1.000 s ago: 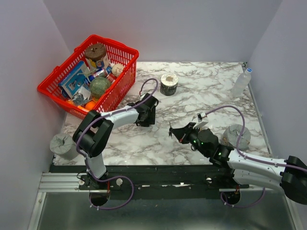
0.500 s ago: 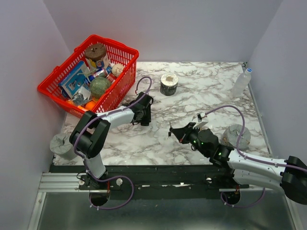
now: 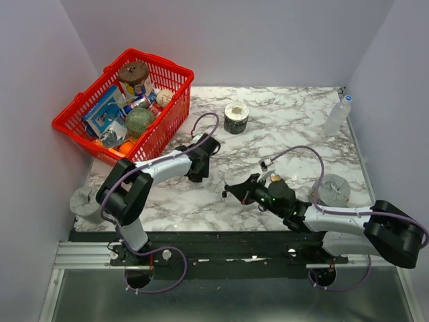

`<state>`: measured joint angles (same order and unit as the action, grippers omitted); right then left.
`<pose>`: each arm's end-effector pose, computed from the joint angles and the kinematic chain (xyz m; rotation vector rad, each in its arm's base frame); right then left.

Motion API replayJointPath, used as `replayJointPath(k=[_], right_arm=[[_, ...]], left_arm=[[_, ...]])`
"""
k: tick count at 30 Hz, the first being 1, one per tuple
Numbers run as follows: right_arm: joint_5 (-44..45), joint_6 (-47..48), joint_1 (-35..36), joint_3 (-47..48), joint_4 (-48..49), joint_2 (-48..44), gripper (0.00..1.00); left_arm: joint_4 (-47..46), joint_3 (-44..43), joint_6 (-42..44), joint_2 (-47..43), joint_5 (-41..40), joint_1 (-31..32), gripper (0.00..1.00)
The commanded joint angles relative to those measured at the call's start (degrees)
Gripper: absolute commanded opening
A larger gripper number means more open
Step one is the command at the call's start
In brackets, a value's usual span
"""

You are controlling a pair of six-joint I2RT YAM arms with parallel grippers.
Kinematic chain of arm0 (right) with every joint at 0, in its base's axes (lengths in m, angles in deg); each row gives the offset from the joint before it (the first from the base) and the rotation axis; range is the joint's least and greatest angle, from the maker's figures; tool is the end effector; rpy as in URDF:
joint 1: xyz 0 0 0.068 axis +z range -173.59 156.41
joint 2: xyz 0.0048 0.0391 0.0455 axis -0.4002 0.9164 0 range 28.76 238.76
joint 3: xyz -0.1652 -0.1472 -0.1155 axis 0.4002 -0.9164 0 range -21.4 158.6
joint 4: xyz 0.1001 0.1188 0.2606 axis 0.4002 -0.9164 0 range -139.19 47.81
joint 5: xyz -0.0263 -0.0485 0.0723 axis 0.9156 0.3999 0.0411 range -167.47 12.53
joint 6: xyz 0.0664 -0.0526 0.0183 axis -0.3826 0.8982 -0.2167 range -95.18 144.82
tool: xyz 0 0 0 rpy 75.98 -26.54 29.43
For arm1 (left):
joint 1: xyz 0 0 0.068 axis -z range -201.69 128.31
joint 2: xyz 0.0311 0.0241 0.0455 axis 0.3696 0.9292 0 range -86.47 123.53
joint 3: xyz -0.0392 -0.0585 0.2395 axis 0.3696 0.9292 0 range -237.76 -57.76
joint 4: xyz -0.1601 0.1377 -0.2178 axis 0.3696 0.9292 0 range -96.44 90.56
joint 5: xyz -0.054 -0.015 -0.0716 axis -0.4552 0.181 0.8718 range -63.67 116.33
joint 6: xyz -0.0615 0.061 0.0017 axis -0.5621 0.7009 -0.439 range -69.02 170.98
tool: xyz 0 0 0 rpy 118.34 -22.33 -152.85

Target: Unlock with the key

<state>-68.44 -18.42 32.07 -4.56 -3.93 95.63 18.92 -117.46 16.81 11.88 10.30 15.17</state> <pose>0.1814 0.2444 0.1204 -0.0844 1.9098 1.0810 0.3190 -0.2129 0.0844 -0.0237 2.6146 -0.0510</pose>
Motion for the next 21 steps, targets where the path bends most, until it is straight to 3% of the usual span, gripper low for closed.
replayJointPath(k=[1,6,11,15,21], right_arm=[[-5.43,1.41,-0.11,1.0,12.0,4.93,0.01],[-8.59,0.44,-0.02,3.81,17.37,13.27,0.01],[-11.67,-0.79,-0.02,6.88,20.8,19.17,0.01],[-12.2,-1.58,0.76,9.43,21.77,22.95,0.01],[-12.38,-2.55,1.73,14.26,21.42,29.01,0.01]], left_arm=[[11.71,-4.45,-0.19,-4.74,-14.63,3.21,0.0],[11.91,-5.07,0.42,-6.76,-16.05,4.62,0.0],[7.59,-5.07,7.35,-9.66,-8.51,3.92,0.0],[8.91,-7.18,10.7,-10.8,-7.52,3.31,0.0],[4.44,-3.94,7.02,-13.79,0.29,-0.03,0.0]])
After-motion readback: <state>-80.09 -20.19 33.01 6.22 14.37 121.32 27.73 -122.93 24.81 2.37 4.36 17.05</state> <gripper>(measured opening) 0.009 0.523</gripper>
